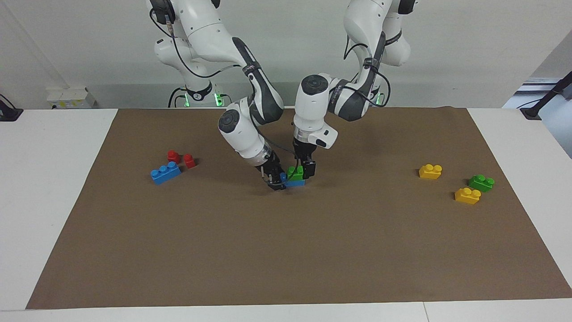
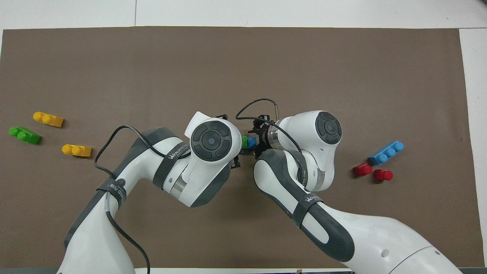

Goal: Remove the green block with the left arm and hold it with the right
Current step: 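Grasp the green brick with the left gripper while the right gripper grasps blue, then pull the green brick away with the left gripper while the right gripper pulls blue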

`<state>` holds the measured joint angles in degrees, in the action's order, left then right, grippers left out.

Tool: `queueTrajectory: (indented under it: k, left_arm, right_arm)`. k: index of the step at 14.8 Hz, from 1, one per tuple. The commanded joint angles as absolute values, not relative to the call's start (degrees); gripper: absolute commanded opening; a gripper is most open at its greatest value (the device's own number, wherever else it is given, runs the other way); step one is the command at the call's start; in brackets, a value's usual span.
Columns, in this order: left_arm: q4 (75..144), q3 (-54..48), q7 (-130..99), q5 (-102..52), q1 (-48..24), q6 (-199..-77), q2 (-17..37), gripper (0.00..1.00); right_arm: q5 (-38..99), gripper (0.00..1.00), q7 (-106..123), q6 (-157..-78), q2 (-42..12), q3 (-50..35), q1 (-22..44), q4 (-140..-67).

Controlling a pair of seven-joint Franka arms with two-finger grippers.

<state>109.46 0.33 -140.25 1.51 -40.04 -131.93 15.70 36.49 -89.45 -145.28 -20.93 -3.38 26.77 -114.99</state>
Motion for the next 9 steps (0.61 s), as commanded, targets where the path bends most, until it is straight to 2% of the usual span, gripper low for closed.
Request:
queueTrajectory:
  k: [1,5,6,7,8,9]
  left_arm:
    - [108.81,1.32,-142.03,2.81,-41.57,-133.15,16.87,1.0]
    - [108.9,1.32,-142.21,3.08,-41.57,-133.68,17.23,1.0]
    - [108.98,1.32,-142.21,3.25,-41.57,-133.68,17.23,0.96]
    - [109.07,1.23,-142.21,4.47,-41.66,-133.77,17.23,0.68]
    - [109.51,1.23,-142.12,5.35,-42.1,-134.2,17.23,0.15]
    - [110.03,1.23,-141.95,6.32,-42.88,-134.91,17.23,0.0]
  right_arm:
    - [39.37,0.0,-89.21,-146.6,-21.01,-3.52,26.72,-115.14]
    - [39.46,0.0,-89.12,-146.6,-21.01,-3.52,26.54,-115.14]
    - [39.46,0.0,-89.12,-146.51,-21.09,-3.52,26.54,-115.14]
    - [39.55,0.0,-89.21,-146.51,-21.09,-3.52,26.54,-115.05]
    - [39.46,0.0,-89.21,-146.6,-21.01,-3.52,26.54,-115.05]
    - [39.55,0.0,-89.21,-146.6,-21.09,-3.52,26.54,-115.05]
